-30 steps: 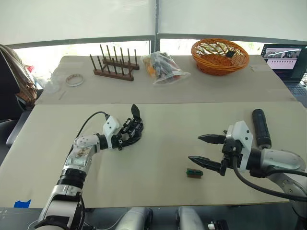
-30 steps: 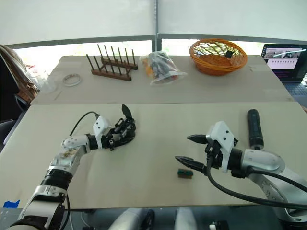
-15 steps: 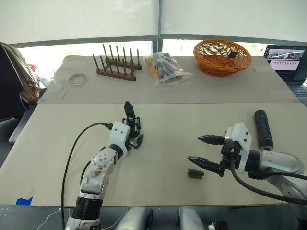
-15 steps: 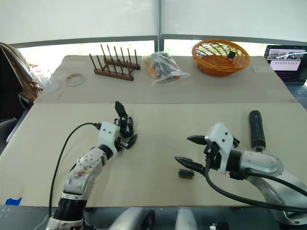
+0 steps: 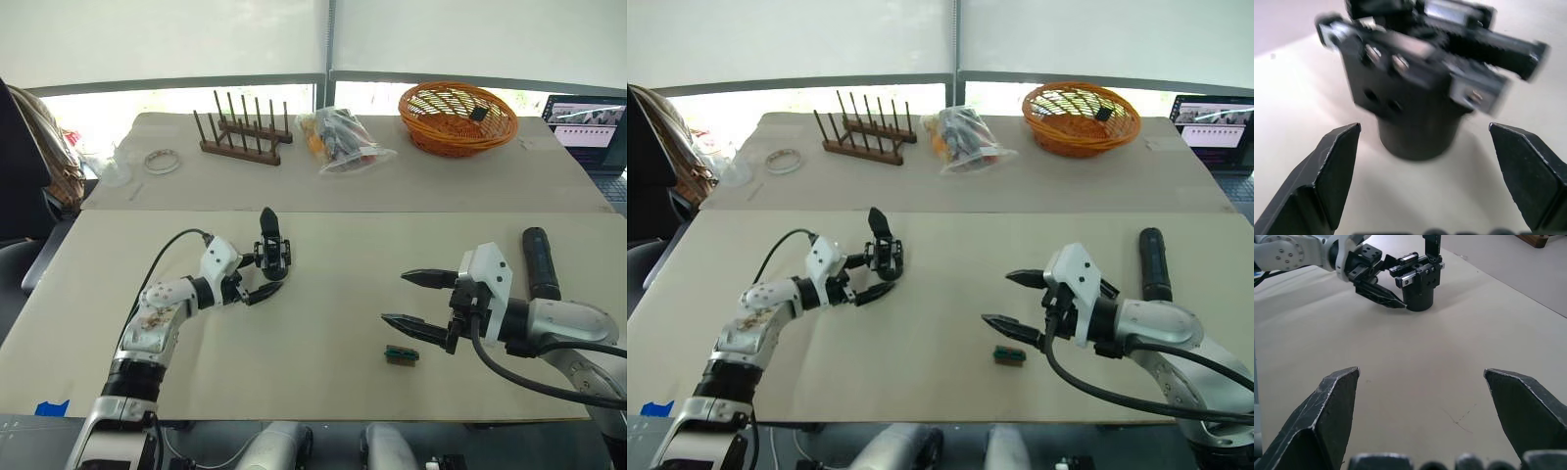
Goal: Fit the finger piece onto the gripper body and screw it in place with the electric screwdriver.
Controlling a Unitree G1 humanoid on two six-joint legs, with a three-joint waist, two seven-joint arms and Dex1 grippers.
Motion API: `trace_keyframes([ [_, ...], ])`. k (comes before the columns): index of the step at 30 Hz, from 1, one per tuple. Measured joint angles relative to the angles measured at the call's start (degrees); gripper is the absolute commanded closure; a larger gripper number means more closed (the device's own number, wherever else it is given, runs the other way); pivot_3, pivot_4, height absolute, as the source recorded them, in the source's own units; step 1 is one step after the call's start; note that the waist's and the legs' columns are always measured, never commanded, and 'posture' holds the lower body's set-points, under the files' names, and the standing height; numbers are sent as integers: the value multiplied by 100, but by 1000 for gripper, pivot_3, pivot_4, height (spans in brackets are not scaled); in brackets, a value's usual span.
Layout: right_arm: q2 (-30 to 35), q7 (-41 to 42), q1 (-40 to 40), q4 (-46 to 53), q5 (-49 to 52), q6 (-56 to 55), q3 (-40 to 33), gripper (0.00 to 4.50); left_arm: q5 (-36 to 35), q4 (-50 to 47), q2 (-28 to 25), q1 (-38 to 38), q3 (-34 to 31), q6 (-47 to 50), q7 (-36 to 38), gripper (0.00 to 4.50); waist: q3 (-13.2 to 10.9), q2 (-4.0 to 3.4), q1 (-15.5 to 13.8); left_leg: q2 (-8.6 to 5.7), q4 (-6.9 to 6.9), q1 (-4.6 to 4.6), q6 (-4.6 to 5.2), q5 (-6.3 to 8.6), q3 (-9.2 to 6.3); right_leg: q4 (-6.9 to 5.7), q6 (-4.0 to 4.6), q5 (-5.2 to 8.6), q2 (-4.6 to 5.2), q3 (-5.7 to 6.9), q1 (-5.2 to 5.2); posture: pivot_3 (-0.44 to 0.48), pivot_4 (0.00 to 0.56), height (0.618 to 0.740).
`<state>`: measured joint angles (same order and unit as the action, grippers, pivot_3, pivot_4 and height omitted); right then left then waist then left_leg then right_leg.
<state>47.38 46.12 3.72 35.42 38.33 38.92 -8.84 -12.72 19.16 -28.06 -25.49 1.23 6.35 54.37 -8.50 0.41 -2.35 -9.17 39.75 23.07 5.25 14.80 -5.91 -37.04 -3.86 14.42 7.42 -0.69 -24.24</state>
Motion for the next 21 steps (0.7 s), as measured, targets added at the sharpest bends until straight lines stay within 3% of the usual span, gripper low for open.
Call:
trace_keyframes([
  [3,10,-10,-60,15,1,1,-34,0,124,601,72,-257,33,-503,169,59,0,0,24,1,0,4,0,0,0,-4,0,0,0,1,2,0,150,740],
  [4,10,-13,-88,21,1,2,-50,0,136,740,89,-300,36,-607,209,290,0,0,26,1,0,5,0,0,0,-5,0,0,0,1,2,0,150,740],
  [6,18,-17,-180,40,3,2,-89,0,144,970,123,-335,36,-790,288,847,0,0,31,1,1,8,0,-1,0,-6,0,0,0,0,2,0,150,740],
  [9,20,-39,-272,92,8,4,-136,0,144,1114,137,-344,47,-975,481,2211,0,0,39,1,3,9,0,-1,0,-6,0,0,-1,0,1,0,150,740],
  [14,127,-107,-614,329,138,72,-669,0,149,944,332,-344,235,-900,674,2215,0,0,-20,-7,10,10,6,2,-4,-4,0,0,2,0,-1,0,150,740],
  [21,351,-63,-1573,1032,808,436,-2013,0,649,312,1327,-692,1150,-365,188,2215,-3,5,-83,-8,26,31,13,5,-1,-2,-13,-8,3,-8,9,0,150,740],
])
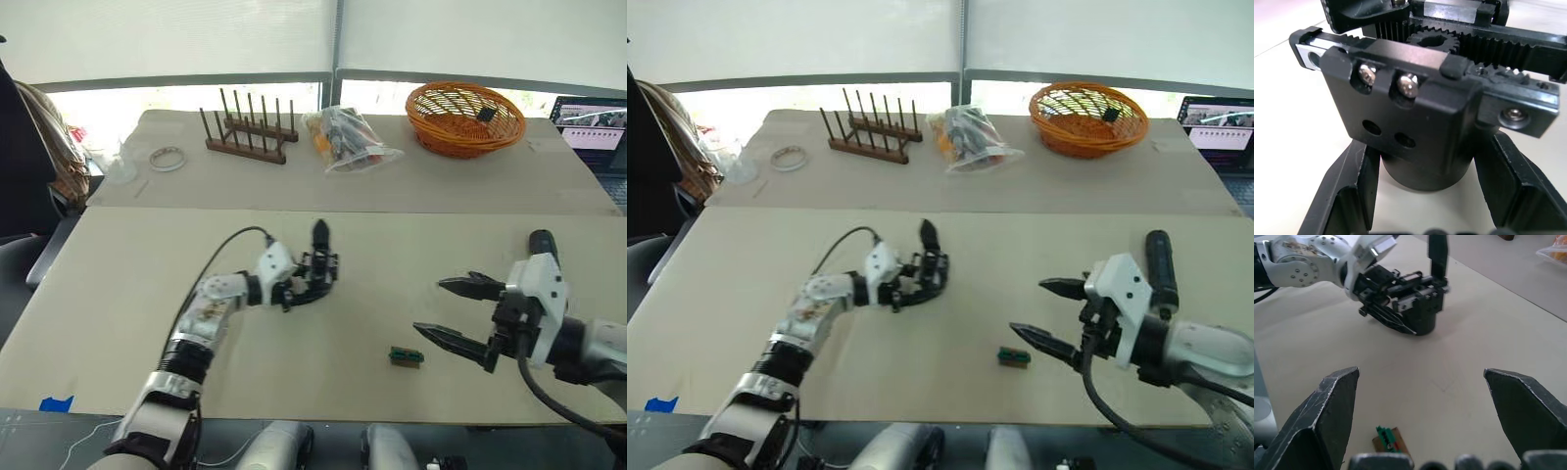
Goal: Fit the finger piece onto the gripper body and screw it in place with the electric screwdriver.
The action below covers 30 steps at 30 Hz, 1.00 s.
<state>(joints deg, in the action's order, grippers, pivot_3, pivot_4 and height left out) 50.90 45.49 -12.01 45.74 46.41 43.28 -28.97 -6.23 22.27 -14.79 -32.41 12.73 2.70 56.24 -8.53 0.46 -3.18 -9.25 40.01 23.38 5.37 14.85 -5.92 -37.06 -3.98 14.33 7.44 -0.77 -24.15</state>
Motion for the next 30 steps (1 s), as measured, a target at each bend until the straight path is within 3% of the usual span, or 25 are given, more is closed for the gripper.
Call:
trace_keyframes([
  [7,-185,-280,-572,209,-7,75,-357,0,544,-4,1043,-281,502,436,-1022,2215,0,1,86,10,-14,-3,-8,-5,3,-2,0,1,1,-5,-3,0,150,740],
  [12,-215,-411,-780,255,-153,67,-312,0,631,0,1281,-267,689,643,-1193,2215,0,1,94,9,-14,-3,-9,-6,5,-2,0,0,-4,-3,-6,0,150,740],
  [16,-228,-435,-791,241,-227,39,-313,0,667,44,1263,-180,744,610,-1247,335,0,0,83,8,-13,-8,-10,-6,5,-2,0,0,-4,-3,-1,0,150,740],
  [17,-229,-436,-790,240,-234,25,-313,0,667,42,1239,-157,751,609,-1230,30,0,0,76,7,-13,-9,-10,-6,5,-2,0,0,-4,-3,0,0,150,740],
  [24,-231,-427,-788,197,-249,15,-314,0,615,-256,529,-168,733,665,-717,30,1,-1,72,7,-13,-10,-10,-6,5,-2,0,0,-5,-2,-1,0,150,740],
  [30,-135,-267,-640,-36,-277,-42,-306,0,235,-403,-484,-571,687,757,651,30,1,-2,100,8,-16,-11,-10,-6,4,-3,0,1,-7,-1,-5,0,150,740],
])
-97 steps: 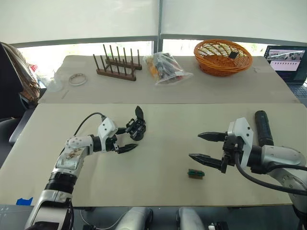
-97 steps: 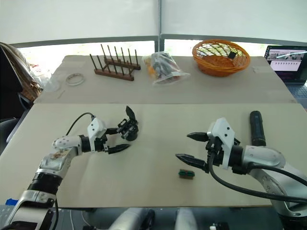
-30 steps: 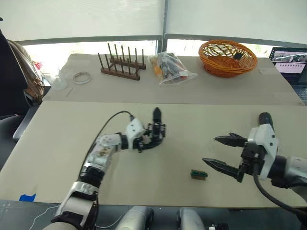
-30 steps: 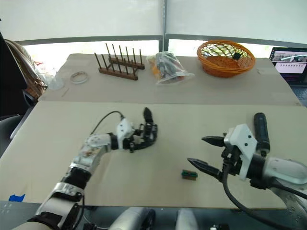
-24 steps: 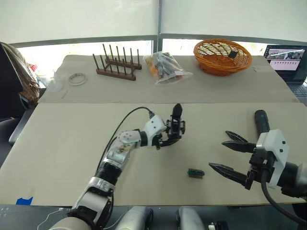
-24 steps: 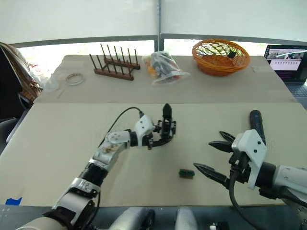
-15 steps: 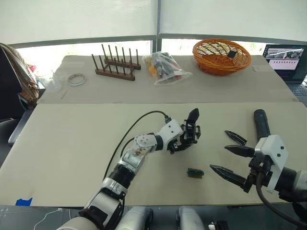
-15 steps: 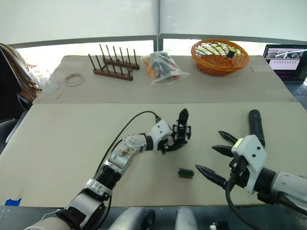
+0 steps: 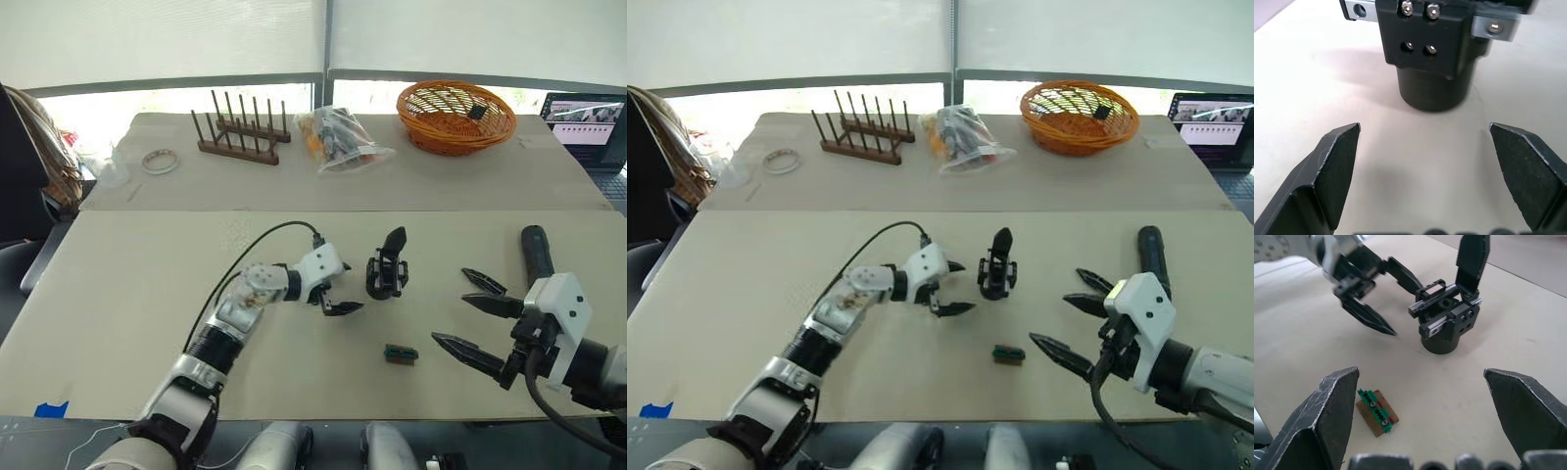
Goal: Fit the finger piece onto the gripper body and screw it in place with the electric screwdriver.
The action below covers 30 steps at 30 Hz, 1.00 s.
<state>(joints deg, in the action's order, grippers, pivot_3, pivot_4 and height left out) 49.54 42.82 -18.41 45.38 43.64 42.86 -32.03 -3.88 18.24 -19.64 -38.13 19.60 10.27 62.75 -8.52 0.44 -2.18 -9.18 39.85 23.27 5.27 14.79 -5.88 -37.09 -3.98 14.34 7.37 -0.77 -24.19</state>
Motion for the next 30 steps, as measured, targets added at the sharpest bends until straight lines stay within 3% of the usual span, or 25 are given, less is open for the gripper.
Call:
trace_keyframes([
  [6,916,232,665,-699,50,333,-54,0,-1077,-507,-1154,-385,-509,798,1699,30,0,-4,64,-1,1,-1,0,0,0,1,1,0,0,5,-4,0,150,740],
  [8,1717,450,1180,-1315,51,759,71,0,-1673,-966,-1598,-582,-830,1315,2237,30,0,-7,79,0,-1,-6,2,1,-6,7,1,0,2,12,-8,0,150,740],
  [11,2805,909,2188,-2296,-173,994,1028,0,-2165,-1560,-1903,-742,-1084,1803,2521,30,1,-11,131,1,-5,-13,3,3,-7,14,2,1,5,16,-5,0,150,740],
  [13,2997,1234,3197,-2896,-534,991,1964,0,-2361,-1857,-1922,-751,-1136,1981,2535,30,0,-10,164,5,-4,-8,3,3,-6,31,2,1,9,17,0,0,150,740],
  [16,2616,1857,5027,-4091,-1304,1114,3636,0,-2589,-2230,-1892,-732,-1196,2196,2391,30,-1,-7,227,8,-3,11,3,3,-2,30,1,1,24,11,4,0,150,740],
  [20,1699,2750,6643,-5952,-2701,974,5501,0,-2830,-2650,-1892,-781,-1272,2435,2164,30,-1,-8,297,8,-2,22,2,2,-3,7,2,1,24,5,-13,0,150,740],
  [22,1254,2998,7109,-6840,-3287,736,6077,0,-2913,-2789,-1905,-809,-1320,2504,2050,30,-1,-9,298,8,-2,29,2,1,-3,-2,2,1,24,6,-19,0,150,740],
  [27,538,3265,7729,-8557,-4319,-143,6559,0,-3086,-3114,-1978,-778,-1426,2641,1780,30,-1,-10,287,-1,7,32,2,0,-6,-2,2,1,6,18,-27,0,150,740],
  [28,428,3344,7825,-8814,-4426,-226,6558,551,-3131,-3157,-1979,-777,-1450,2669,1713,0,-1,-10,291,-1,8,32,2,0,-6,-2,2,1,6,18,-25,0,150,740],
  [30,293,3437,7910,-9132,-4656,-520,6558,1207,-3202,-3205,-1981,-776,-1482,2736,1599,0,-1,-10,290,0,10,29,0,-1,-6,-2,2,1,4,20,-26,0,150,740],
])
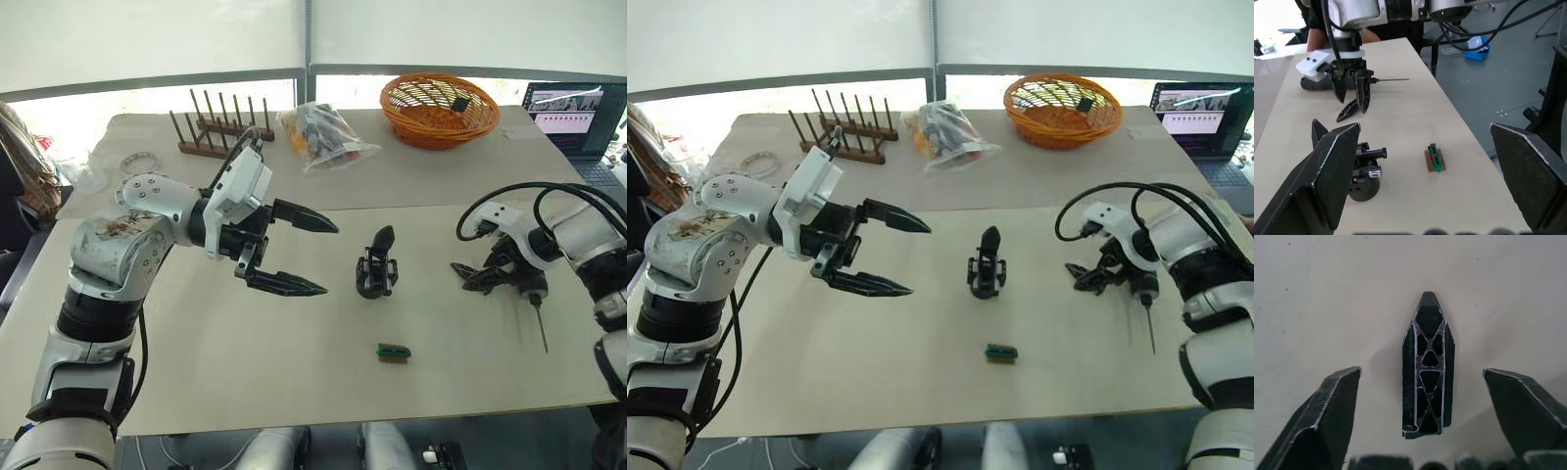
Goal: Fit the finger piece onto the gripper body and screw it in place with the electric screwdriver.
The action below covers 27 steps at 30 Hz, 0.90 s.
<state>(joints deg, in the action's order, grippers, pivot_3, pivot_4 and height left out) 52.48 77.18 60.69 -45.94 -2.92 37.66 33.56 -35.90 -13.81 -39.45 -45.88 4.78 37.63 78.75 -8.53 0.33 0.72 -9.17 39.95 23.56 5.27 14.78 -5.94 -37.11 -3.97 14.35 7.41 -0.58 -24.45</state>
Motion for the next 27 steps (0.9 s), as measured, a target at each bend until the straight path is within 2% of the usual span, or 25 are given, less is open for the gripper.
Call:
trace_keyframes([
  [6,12,232,-33,-348,-596,-831,-18,3272,-23,-35,-85,0,-8,20,-189,0,0,-2,0,1,0,-6,-7,-4,-1,-2,0,0,-2,0,-1,0,150,740],
  [7,49,297,-67,-316,-634,-886,-48,3388,-24,-27,-86,0,-8,25,-219,0,0,-2,-1,1,0,-6,-8,-4,-1,-2,0,0,-3,0,-2,0,150,740],
  [9,171,408,-158,-128,-663,-948,-173,3385,-30,26,-82,-7,-11,80,-325,0,-1,-4,-1,1,0,-5,-8,-4,-1,-4,0,0,-2,0,-4,0,150,740],
  [12,461,357,-428,675,-409,-812,-880,3385,-35,165,106,-18,-106,308,-776,0,-3,-11,-12,1,-2,-3,-7,-4,-2,-5,0,0,-3,0,-7,0,150,740],
  [15,527,57,-683,1986,141,-131,-1872,3385,-146,281,630,-50,-335,789,-1707,0,-3,-11,-10,3,-1,-2,-8,-4,-2,-12,0,0,-3,-3,-7,0,150,740],
  [17,448,-350,-1002,3068,488,495,-2602,3385,-356,340,1174,-117,-603,1331,-2609,0,-3,-10,-26,6,1,-2,-8,-4,-7,-19,0,0,-1,-4,-2,0,150,740],
  [20,-334,-1254,-1240,4492,896,1336,-3470,3385,-685,539,2150,-318,-1176,1934,-4008,0,-3,-9,-45,4,24,0,-7,-3,-7,-54,-1,0,5,-14,-2,0,150,740],
  [23,-1288,-2185,-1248,5597,1144,1823,-3696,3385,-1008,846,3060,-636,-1616,2336,-5181,0,-3,-9,-77,4,36,5,-8,-3,-8,-63,-1,0,13,-25,-3,0,150,740],
  [27,-1944,-3007,-1361,6326,1152,1663,-3606,3385,-1075,1037,3486,-720,-1865,2347,-5985,0,-3,-9,-128,-9,42,4,-7,-3,-8,-95,0,0,6,-25,-16,0,150,740],
])
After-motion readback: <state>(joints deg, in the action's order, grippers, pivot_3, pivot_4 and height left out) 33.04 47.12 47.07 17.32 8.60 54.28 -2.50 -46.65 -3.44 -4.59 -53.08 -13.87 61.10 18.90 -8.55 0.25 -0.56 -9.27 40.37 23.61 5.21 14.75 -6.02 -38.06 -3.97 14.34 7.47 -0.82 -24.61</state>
